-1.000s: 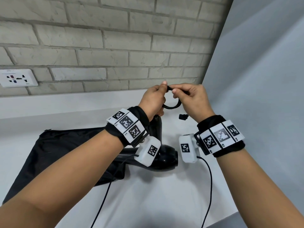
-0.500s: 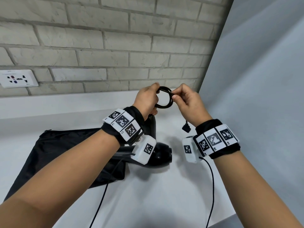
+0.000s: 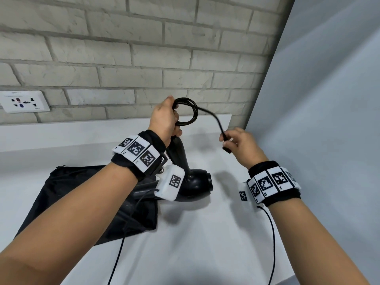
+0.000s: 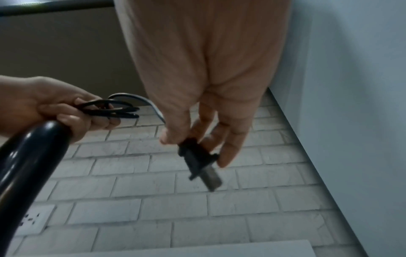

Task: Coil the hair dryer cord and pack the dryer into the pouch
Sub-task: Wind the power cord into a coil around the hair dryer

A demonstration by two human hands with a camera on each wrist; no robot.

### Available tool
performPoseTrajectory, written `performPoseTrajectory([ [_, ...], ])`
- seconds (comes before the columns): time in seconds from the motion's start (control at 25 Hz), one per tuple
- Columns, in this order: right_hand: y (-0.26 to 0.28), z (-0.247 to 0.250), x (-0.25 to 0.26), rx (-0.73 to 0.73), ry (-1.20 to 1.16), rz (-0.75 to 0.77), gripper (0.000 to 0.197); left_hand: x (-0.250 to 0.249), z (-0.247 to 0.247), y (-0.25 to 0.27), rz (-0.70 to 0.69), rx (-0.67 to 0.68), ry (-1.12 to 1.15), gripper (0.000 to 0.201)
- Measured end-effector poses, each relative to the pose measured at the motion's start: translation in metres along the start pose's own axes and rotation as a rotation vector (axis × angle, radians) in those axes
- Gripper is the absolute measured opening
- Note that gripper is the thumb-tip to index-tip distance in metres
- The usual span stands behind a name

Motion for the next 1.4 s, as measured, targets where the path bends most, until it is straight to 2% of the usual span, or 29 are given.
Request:
performPoseTrajectory([
  [0.12,-0.002,0.011,0.029,-0.249,-0.329,0.081,0.027,0.007,-0.001,-0.003,0.007,0.004,-0.083,0.03],
  [0.2,-0.003,0.014,0.05,-0.274,-0.507,0.127,0.028,0.013,-0.006,-0.003,0.007,0.027,-0.144,0.03],
  [0.28,-0.003,0.01,0.064,-0.258,-0.587,0.129,0.027,0.017,-0.009,0.0,0.013,0.062,-0.164,0.031],
  [0.4,0.0,-0.002,0.069,-0.256,-0.532,0.103,0.032,0.019,-0.013,0.005,0.041,0.128,-0.127,0.034],
  [0.6,-0.001,-0.012,0.063,-0.3,-0.165,0.054,0.013,0.022,-0.022,0.017,0.058,0.243,-0.114,0.035],
  [0.76,-0.003,-0.009,0.055,-0.331,-0.114,0.022,0.025,0.023,-0.025,0.023,0.041,0.314,-0.147,0.032],
  [0.84,-0.006,-0.011,0.05,-0.188,-0.234,0.073,0.033,0.024,-0.026,0.024,0.049,0.357,-0.155,0.033],
  [0.92,-0.006,-0.018,0.048,0.051,-0.518,0.091,0.042,0.024,-0.026,0.025,0.072,0.389,-0.17,0.038],
  [1.0,-0.004,-0.022,0.047,0.146,-0.65,0.068,0.034,0.023,-0.024,0.025,0.094,0.403,-0.174,0.039],
  [1.08,0.003,-0.02,0.045,0.164,-0.627,0.049,0.017,0.02,-0.022,0.024,0.111,0.423,-0.176,0.042],
  [1.12,0.007,-0.019,0.041,0.186,-0.606,0.052,0.015,0.018,-0.021,0.022,0.115,0.432,-0.178,0.042],
  [1.2,0.016,-0.022,0.025,0.295,-0.465,0.039,0.017,0.01,-0.019,0.02,0.115,0.427,-0.171,0.04],
  [1.28,0.022,-0.029,-0.005,0.42,-0.187,-0.06,0.029,0.002,-0.015,0.018,0.086,0.415,-0.166,0.036],
  [1.4,0.026,-0.032,-0.037,0.496,0.005,-0.187,0.039,0.0,-0.017,0.021,0.028,0.45,-0.215,0.028],
])
Point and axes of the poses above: each hand's wrist, its own y-axis away from the middle knuckle, its own z-axis out of the back of the hand, x = y × z, the point moved 3 cm from there along -y, towards the middle knuckle, and after that the axes turned 2 degrees about x, right-handed, at the moved point
